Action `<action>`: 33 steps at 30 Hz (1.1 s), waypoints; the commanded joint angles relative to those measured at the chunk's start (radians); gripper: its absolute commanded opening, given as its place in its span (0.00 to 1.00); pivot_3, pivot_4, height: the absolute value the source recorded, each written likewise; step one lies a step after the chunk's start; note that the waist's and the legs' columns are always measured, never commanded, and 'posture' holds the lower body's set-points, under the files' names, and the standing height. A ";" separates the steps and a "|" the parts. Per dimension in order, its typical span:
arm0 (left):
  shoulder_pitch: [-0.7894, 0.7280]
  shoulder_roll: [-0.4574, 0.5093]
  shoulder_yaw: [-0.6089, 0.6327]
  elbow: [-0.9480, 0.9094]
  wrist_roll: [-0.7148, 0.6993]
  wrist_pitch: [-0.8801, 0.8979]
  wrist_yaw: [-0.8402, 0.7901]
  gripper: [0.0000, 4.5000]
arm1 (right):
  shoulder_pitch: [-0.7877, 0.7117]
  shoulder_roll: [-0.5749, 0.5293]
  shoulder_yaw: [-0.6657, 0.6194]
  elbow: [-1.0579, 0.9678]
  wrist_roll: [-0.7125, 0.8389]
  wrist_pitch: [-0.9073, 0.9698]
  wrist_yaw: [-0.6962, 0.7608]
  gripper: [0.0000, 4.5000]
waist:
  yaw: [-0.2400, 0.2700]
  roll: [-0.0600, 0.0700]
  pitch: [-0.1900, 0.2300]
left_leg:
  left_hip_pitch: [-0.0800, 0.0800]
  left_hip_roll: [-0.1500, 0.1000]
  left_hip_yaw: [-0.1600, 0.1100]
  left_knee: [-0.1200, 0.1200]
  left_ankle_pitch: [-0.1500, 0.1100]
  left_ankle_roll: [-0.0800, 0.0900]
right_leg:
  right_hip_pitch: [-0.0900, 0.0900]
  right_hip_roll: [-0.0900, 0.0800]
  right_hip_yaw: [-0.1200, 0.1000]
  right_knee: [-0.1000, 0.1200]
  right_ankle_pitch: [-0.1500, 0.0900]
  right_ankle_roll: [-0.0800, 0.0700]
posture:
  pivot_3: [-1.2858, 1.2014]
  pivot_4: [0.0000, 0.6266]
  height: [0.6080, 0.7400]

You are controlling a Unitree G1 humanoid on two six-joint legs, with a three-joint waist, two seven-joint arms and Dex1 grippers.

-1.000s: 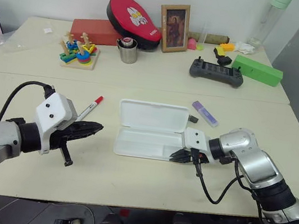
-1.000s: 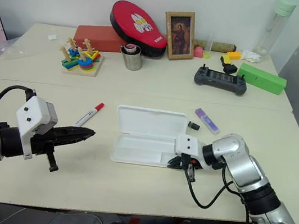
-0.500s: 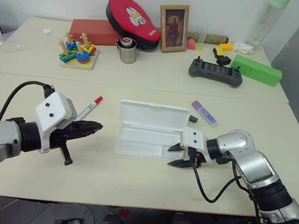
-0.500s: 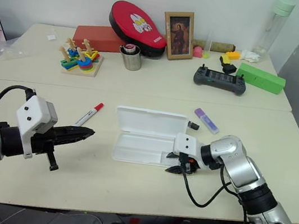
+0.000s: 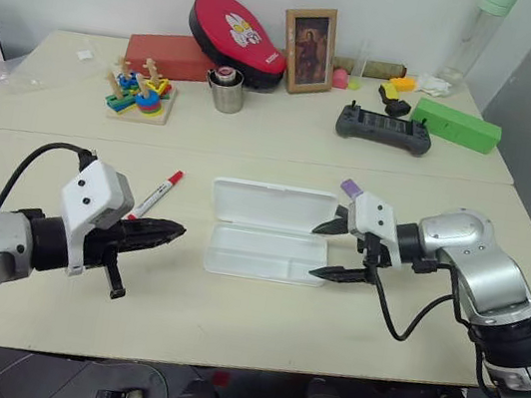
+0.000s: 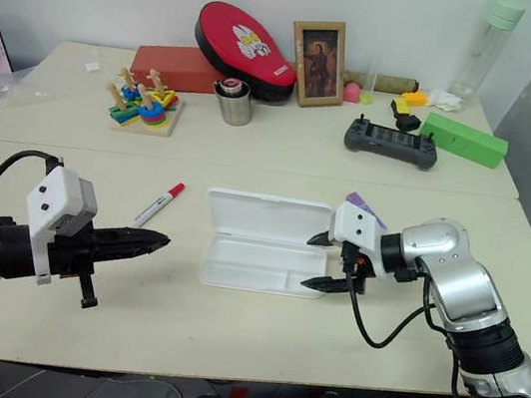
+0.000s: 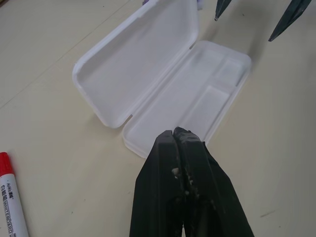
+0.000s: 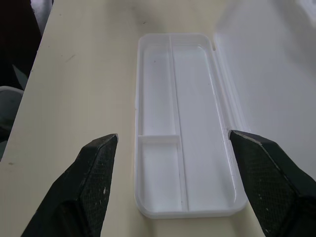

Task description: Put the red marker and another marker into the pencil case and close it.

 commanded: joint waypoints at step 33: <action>-0.351 -0.207 -0.298 0.605 0.421 -0.143 0.258 0.00 | -0.082 -0.009 -0.060 -0.254 0.178 0.218 -0.158 0.83 | 0.001 -0.001 -0.001 | 0.000 0.000 -0.002 0.001 0.002 -0.001 | 0.000 0.000 -0.002 0.002 0.000 0.000 | 0.52 0.24 1.00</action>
